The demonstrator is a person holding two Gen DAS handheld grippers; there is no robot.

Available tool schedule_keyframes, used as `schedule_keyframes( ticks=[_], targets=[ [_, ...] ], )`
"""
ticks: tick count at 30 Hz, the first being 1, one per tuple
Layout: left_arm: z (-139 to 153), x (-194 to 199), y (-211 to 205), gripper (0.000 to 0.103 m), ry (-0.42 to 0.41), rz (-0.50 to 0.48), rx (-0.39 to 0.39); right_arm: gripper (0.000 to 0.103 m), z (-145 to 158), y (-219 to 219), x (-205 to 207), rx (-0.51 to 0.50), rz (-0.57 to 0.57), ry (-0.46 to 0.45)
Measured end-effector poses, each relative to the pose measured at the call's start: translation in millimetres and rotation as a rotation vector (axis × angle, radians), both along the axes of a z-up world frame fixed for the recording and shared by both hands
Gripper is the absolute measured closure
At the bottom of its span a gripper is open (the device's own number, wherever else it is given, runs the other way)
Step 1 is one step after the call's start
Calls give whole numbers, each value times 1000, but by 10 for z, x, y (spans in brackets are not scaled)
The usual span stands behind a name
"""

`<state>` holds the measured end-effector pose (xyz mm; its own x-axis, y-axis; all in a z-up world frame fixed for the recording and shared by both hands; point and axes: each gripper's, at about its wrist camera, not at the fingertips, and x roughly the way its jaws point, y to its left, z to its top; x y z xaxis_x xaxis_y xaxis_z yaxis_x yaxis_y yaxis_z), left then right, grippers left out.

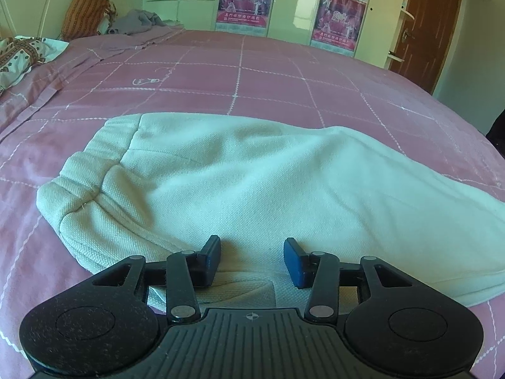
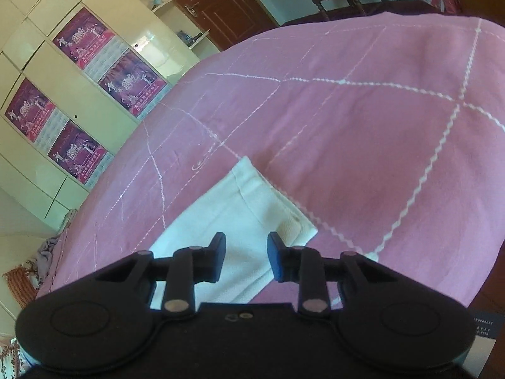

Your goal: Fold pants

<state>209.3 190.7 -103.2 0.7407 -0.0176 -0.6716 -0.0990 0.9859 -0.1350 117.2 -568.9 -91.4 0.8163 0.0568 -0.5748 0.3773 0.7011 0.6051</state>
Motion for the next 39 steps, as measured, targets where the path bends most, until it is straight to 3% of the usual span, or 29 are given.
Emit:
schedule_keyframes(
  ticks=[8, 12, 14, 15, 18, 20, 22, 23, 26, 27, 30, 35, 37, 39],
  targets=[
    [-43, -11, 23, 57, -16, 4, -20, 70, -38, 82, -71, 7, -2, 45],
    [-49, -22, 35, 57, -21, -3, -25, 79, -94, -21, 23, 14, -18, 29],
    [-64, -36, 47, 56, -29, -6, -30, 96, -80, 15, 53, -30, -13, 38],
    [-66, -42, 51, 56, -32, -6, -34, 98, -56, 51, 46, -60, -5, 30],
    [-57, -40, 62, 56, -26, -17, -36, 99, 139, 111, -88, -105, 0, -101],
    [-34, -19, 84, 56, -11, -33, -39, 99, 92, 59, -47, -102, -27, -37],
    [16, -20, 108, 56, 0, -39, -35, 98, -138, -58, 64, -17, -47, 78],
    [43, -38, 118, 56, -1, -39, -32, 97, -166, -87, 57, 13, -53, 74],
    [58, -161, 178, 56, -27, -36, -40, 68, -103, -68, -64, 35, -50, 29],
    [37, -198, 204, 56, -39, -33, -52, 52, -89, -49, -95, 31, -39, 34],
    [5, -214, 242, 55, -53, -16, -86, 50, -137, -61, -160, 104, -8, 6],
    [-47, -179, 234, 50, -68, -18, -89, 58, -320, -210, 62, 267, -9, -6],
    [-43, -203, 241, 50, -80, -12, -96, 97, -323, -163, 133, 253, 1, 8],
    [7, -246, 233, 50, -93, -7, -76, 97, -166, -41, 108, 146, 23, -35]
  ],
)
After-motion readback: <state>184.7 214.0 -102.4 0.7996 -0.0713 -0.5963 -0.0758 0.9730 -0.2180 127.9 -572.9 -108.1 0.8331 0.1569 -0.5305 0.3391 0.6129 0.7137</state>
